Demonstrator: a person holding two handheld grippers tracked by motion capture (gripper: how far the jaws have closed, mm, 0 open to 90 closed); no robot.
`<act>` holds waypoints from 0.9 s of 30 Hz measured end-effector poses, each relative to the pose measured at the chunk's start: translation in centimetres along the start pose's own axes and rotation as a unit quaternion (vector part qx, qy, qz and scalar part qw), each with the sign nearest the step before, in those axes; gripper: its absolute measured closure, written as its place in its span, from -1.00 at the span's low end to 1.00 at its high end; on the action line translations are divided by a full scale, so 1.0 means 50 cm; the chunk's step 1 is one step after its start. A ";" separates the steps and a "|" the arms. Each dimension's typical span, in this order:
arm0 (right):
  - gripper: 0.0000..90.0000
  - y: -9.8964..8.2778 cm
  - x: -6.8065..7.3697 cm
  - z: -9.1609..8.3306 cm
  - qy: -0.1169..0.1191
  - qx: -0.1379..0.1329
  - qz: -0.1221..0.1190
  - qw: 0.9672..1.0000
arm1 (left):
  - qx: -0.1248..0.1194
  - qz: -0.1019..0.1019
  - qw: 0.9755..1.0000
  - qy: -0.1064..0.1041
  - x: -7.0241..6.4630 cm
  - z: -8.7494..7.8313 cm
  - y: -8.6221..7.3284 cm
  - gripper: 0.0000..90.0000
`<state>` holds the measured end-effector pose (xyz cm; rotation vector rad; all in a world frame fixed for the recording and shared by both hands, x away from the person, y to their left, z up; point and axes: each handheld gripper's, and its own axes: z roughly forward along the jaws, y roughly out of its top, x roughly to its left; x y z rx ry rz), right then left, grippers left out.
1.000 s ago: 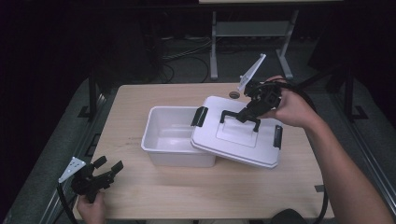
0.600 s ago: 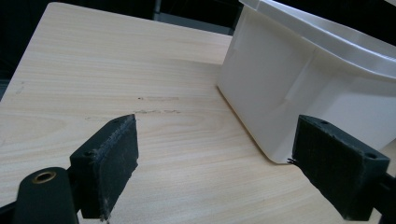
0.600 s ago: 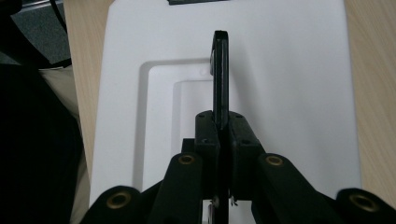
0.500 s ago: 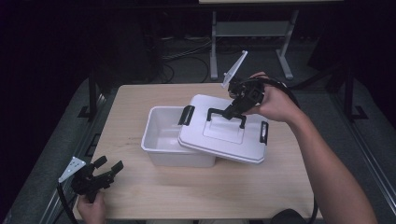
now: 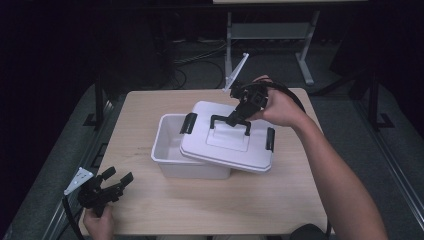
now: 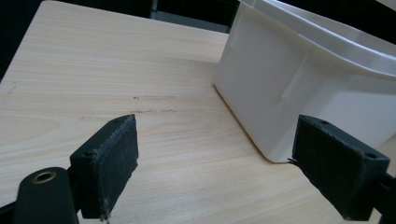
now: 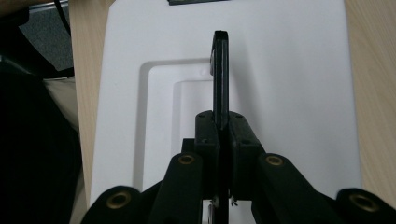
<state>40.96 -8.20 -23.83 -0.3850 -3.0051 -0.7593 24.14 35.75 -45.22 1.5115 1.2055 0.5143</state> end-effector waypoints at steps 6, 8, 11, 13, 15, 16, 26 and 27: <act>0.86 0.021 -0.003 0.012 0.006 0.000 -0.007 1.000 | 0.002 0.003 1.000 -0.002 -0.002 0.003 0.000 -0.70; 0.86 0.026 -0.004 0.017 0.007 0.000 -0.008 1.000 | 0.003 0.003 1.000 -0.002 -0.003 0.004 0.000 -0.70; 0.86 0.036 -0.007 0.027 0.011 0.001 -0.012 1.000 | 0.003 0.003 1.000 -0.003 -0.005 0.005 0.000 -0.70; 0.86 0.043 -0.009 0.034 0.013 0.002 -0.015 1.000 | 0.003 0.006 1.000 -0.003 -0.005 0.006 0.000 -0.70; 0.86 0.050 -0.011 0.041 0.015 0.001 -0.017 1.000 | 0.003 0.005 1.000 -0.003 -0.005 0.006 0.000 -0.70; 0.86 0.054 -0.012 0.045 0.016 0.002 -0.019 1.000 | 0.002 0.003 1.000 -0.004 -0.005 0.006 0.000 -0.70; 0.87 0.086 -0.023 0.082 0.032 0.006 -0.027 0.999 | 0.002 0.004 1.000 -0.003 -0.006 0.005 0.000 -0.70; 0.86 0.092 -0.026 0.089 0.036 0.007 -0.028 0.999 | 0.002 0.002 1.000 -0.003 -0.005 0.005 0.000 -0.70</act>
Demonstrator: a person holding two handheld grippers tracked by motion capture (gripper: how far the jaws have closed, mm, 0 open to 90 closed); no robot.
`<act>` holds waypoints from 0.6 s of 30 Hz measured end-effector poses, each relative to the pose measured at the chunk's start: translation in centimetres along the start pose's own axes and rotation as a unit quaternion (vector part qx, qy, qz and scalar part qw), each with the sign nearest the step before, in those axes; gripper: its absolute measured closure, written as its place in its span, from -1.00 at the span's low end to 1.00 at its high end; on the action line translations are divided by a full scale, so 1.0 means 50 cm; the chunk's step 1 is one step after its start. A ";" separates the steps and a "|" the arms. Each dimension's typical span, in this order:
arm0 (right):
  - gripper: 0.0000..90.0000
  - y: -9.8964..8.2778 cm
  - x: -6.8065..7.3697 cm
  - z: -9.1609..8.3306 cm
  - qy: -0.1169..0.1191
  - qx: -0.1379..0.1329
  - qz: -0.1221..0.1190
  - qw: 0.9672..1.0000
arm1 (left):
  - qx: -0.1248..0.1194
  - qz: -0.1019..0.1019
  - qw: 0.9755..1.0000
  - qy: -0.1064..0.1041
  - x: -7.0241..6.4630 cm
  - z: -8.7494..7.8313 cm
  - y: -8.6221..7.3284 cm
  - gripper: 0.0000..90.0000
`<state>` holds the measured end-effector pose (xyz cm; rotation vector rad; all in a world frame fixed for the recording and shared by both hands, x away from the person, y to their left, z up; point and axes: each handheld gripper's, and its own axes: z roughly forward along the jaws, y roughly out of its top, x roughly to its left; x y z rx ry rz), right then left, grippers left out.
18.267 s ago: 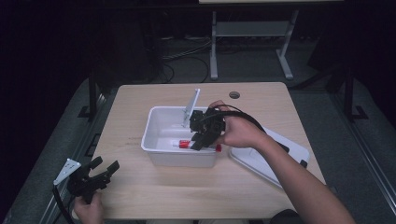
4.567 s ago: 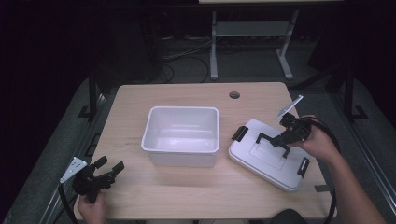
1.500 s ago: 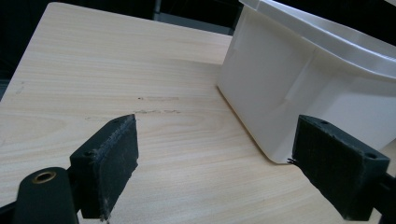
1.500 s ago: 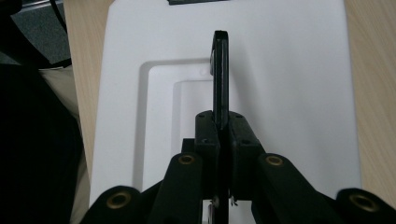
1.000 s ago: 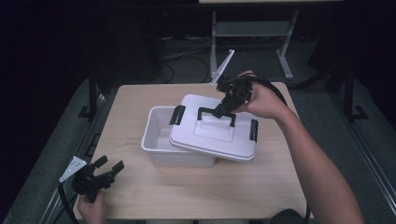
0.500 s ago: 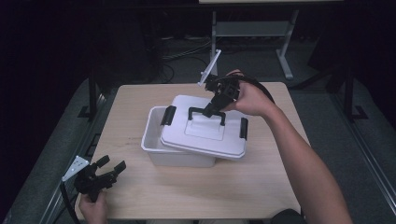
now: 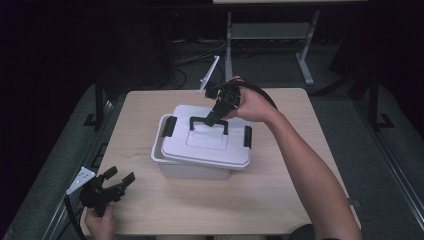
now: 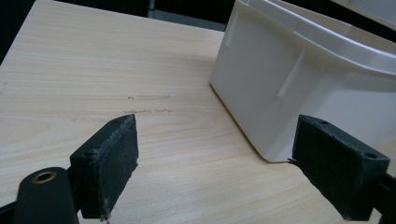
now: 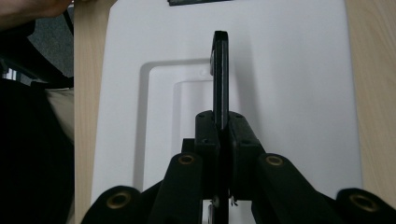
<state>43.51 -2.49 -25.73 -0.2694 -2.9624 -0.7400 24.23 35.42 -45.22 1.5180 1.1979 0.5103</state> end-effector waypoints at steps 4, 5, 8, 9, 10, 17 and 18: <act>0.86 0.012 -0.005 0.009 0.005 0.000 -0.004 1.000 | -0.001 -0.001 1.000 0.001 0.001 -0.001 0.000 -0.70; 0.86 0.017 -0.008 0.012 0.006 0.002 -0.006 1.000 | -0.002 -0.001 1.000 0.001 0.001 -0.001 0.000 -0.70; 0.86 0.030 -0.010 0.019 0.011 0.000 -0.011 1.000 | -0.002 -0.001 1.000 0.002 0.003 -0.002 0.000 -0.70; 0.86 0.033 -0.011 0.021 0.012 -0.001 -0.012 1.000 | -0.002 -0.002 1.000 0.002 0.003 -0.002 0.000 -0.70; 0.86 0.037 -0.012 0.023 0.015 -0.002 -0.013 1.000 | -0.002 -0.003 1.000 0.002 0.003 -0.003 0.000 -0.70; 0.86 0.056 -0.019 0.042 0.020 0.003 -0.016 1.000 | -0.005 -0.003 1.000 0.002 0.004 -0.005 0.000 -0.70; 0.87 0.058 -0.020 0.044 0.021 0.003 -0.018 1.000 | -0.006 -0.003 1.000 0.003 0.004 -0.005 0.000 -0.70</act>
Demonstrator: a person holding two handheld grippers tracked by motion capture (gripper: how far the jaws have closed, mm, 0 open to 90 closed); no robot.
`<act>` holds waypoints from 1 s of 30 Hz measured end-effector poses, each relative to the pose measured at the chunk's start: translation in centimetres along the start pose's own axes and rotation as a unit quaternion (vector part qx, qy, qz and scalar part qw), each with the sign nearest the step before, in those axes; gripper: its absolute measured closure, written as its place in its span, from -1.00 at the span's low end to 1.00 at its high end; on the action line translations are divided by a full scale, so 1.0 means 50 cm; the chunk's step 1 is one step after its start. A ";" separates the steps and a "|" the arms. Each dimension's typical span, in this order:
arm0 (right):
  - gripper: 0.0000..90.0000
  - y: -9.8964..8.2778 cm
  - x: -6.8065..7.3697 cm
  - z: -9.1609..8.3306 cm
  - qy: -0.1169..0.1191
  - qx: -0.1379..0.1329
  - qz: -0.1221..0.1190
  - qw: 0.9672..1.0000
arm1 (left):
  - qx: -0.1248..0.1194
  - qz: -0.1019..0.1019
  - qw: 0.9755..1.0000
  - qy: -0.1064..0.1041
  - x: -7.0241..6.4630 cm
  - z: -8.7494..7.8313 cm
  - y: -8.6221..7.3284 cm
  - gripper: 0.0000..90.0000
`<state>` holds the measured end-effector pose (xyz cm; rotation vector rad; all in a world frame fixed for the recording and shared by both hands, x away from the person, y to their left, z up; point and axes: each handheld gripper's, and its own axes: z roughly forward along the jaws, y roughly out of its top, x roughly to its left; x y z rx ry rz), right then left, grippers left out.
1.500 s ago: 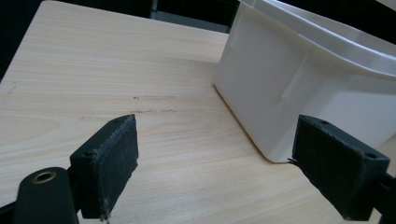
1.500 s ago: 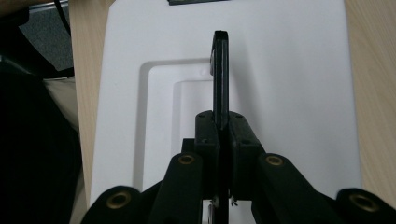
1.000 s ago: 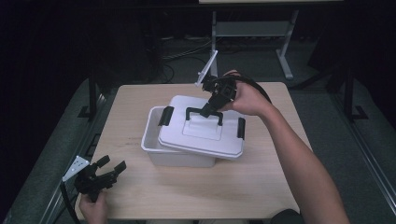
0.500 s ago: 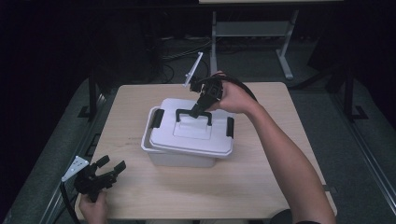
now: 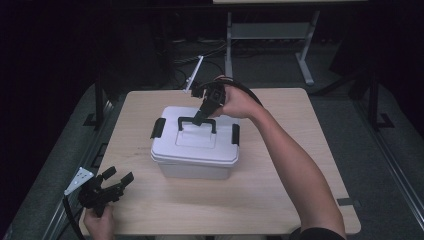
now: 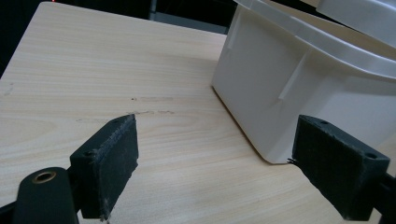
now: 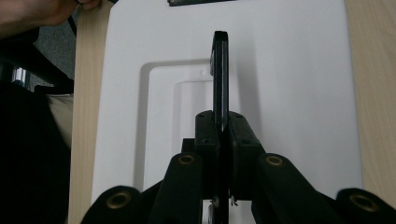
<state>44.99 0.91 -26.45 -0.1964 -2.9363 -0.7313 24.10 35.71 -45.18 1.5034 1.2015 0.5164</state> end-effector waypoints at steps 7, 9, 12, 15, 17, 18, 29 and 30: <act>0.86 0.010 -0.008 0.010 0.006 -0.003 -0.003 1.000 | 0.000 -0.002 1.000 0.000 0.001 0.001 0.000 -0.70; 0.86 0.010 -0.011 0.014 0.005 -0.002 -0.002 1.000 | 0.000 -0.001 1.000 0.000 0.001 0.001 0.000 -0.70; 0.86 0.010 -0.015 0.018 0.006 -0.001 -0.002 1.000 | 0.000 -0.002 1.000 0.001 0.001 0.001 0.000 -0.70; 0.86 0.011 -0.017 0.020 0.009 -0.003 -0.001 1.000 | 0.001 -0.002 1.000 0.001 0.003 0.000 0.000 -0.70; 0.86 0.011 -0.017 0.021 0.010 -0.004 -0.001 1.000 | 0.001 -0.002 1.000 0.001 0.004 0.000 0.000 -0.70; 0.86 0.011 -0.017 0.021 0.011 -0.004 -0.001 1.000 | 0.000 -0.002 1.000 0.001 0.004 -0.001 0.000 -0.70; 0.86 0.013 -0.024 0.039 0.016 0.005 -0.002 1.000 | -0.001 -0.003 1.000 0.000 0.007 -0.004 -0.001 -0.70; 0.86 0.013 -0.024 0.040 0.017 0.007 -0.002 1.000 | -0.001 -0.003 1.000 0.001 0.008 -0.005 -0.001 -0.70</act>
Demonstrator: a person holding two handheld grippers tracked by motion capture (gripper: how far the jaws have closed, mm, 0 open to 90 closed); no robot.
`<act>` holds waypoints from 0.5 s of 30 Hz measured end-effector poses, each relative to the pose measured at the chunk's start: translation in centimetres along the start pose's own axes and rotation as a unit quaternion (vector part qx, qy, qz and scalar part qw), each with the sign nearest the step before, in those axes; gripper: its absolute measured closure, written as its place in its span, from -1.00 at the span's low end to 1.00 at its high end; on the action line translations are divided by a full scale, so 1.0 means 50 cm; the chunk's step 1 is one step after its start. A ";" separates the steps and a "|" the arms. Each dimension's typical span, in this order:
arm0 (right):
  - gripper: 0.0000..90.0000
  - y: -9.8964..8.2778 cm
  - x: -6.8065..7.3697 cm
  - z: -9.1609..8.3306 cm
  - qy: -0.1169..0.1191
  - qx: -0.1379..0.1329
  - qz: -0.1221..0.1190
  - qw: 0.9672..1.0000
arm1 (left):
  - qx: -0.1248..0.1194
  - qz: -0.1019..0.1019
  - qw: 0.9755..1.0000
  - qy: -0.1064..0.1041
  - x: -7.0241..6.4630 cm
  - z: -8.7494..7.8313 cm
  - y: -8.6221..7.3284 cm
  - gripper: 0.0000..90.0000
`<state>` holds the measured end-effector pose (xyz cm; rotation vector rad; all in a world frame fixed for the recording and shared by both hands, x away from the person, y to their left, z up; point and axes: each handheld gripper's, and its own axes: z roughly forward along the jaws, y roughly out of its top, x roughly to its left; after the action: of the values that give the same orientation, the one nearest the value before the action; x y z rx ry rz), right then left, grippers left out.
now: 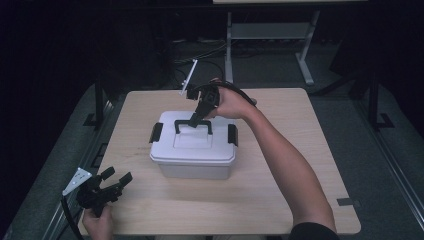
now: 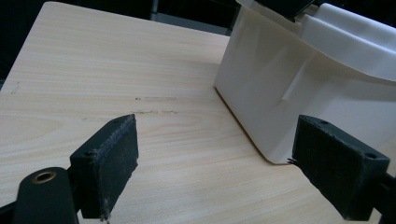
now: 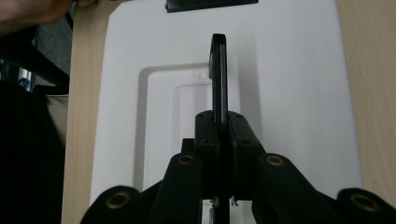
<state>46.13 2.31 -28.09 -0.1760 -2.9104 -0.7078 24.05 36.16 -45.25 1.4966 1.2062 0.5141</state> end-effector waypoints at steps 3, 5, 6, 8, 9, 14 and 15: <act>0.86 -0.001 -0.004 0.002 0.003 -0.002 0.004 1.000 | -0.001 0.000 1.000 0.001 0.001 -0.001 0.000 -0.70; 0.85 -0.002 -0.006 0.002 0.003 -0.003 0.005 1.000 | 0.000 0.000 1.000 0.001 0.001 -0.001 0.000 -0.70; 0.85 -0.003 -0.005 0.002 0.004 -0.002 0.007 1.000 | 0.000 -0.001 1.000 0.001 0.000 -0.002 0.000 -0.70; 0.83 -0.003 -0.004 0.001 0.002 -0.002 0.007 1.000 | -0.001 0.001 1.000 0.001 0.000 -0.002 0.000 -0.70; 0.78 -0.003 -0.003 -0.001 -0.003 -0.003 0.007 1.000 | 0.000 0.001 1.000 0.001 0.000 -0.002 0.000 -0.70; 0.64 -0.004 0.002 -0.014 -0.013 -0.017 0.011 1.000 | -0.002 0.001 1.000 0.000 -0.002 -0.003 -0.001 -0.70; 0.63 -0.005 0.003 -0.017 -0.015 -0.018 0.011 1.000 | -0.002 0.001 1.000 0.001 -0.002 -0.003 -0.001 -0.70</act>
<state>46.05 1.72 -27.45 -0.2237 -2.9201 -0.7601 23.87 36.14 -45.20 1.4950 1.2045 0.5183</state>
